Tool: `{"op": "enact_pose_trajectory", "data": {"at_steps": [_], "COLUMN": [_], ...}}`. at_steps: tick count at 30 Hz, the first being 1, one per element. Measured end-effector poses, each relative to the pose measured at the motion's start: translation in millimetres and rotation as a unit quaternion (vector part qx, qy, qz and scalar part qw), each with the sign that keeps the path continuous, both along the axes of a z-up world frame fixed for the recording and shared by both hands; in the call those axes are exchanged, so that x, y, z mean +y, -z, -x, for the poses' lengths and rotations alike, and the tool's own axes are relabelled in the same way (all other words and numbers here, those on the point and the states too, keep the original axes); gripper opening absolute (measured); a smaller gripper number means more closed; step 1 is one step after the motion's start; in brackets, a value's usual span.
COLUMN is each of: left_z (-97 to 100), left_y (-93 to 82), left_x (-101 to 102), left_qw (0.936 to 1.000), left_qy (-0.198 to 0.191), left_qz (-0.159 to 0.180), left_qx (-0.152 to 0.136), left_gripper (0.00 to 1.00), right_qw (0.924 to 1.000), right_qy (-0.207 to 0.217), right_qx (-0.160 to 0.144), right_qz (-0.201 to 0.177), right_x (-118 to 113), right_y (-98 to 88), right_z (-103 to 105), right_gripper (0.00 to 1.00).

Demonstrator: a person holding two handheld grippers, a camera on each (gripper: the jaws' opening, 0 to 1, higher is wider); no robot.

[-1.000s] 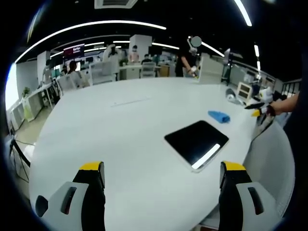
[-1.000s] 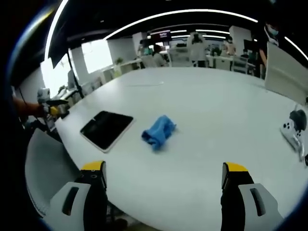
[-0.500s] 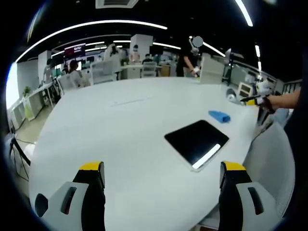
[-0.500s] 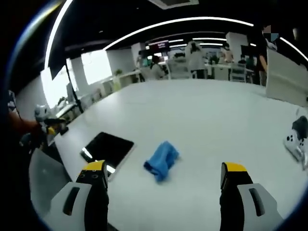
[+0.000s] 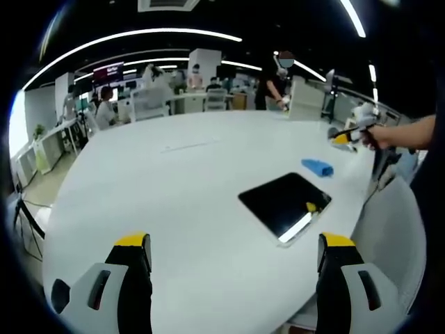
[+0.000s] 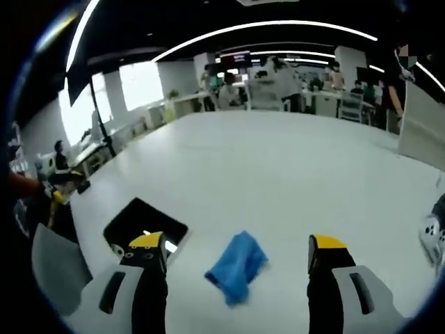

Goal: Wipe the mirror surface with the cleaning cloth until all visible marks leave the cleaned area.

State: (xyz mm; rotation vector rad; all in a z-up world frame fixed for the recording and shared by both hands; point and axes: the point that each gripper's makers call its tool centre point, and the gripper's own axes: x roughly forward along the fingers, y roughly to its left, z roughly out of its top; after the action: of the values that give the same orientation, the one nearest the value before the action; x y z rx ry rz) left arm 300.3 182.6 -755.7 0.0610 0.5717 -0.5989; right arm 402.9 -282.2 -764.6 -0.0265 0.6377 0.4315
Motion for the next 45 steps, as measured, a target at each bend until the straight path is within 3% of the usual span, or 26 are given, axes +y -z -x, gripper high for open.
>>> {"op": "enact_pose_trajectory", "data": {"at_steps": [5,9,19,28,31,45], "left_z": [0.9,3.1,4.9,-0.5,-0.3,-5.6], "left_y": [1.5,3.2,7.8,8.0,8.7,19.6], "left_x": [2,1,-3,-12,-13,-27], "left_qw": [1.0000,1.0000,0.9999,0.9999,0.9999,0.9996], "left_qy": [-0.004,-0.003,-0.002,0.007,0.008,0.021], "left_qz": [-0.001,0.000,0.001,0.004,0.005,0.006], "left_qx": [0.002,0.005,0.012,0.012,0.013,0.018], "left_gripper": [1.00,1.00,1.00,1.00,1.00,1.00], "right_qw": [0.9997,0.9957,0.9934,0.9902,0.9884,0.9817], "right_qy": [0.005,0.064,0.073,0.086,0.088,0.093], "right_qx": [0.016,0.061,0.088,0.110,0.123,0.151], "right_qz": [0.017,-0.025,-0.009,0.003,0.011,0.069], "right_x": [8,6,13,13,13,11], "right_y": [15.1,32.8,57.3,73.2,81.0,107.2], "right_z": [-6,-6,-8,-9,-8,-14], "right_gripper": [0.59,0.48,0.34,0.29,0.22,0.07]}}
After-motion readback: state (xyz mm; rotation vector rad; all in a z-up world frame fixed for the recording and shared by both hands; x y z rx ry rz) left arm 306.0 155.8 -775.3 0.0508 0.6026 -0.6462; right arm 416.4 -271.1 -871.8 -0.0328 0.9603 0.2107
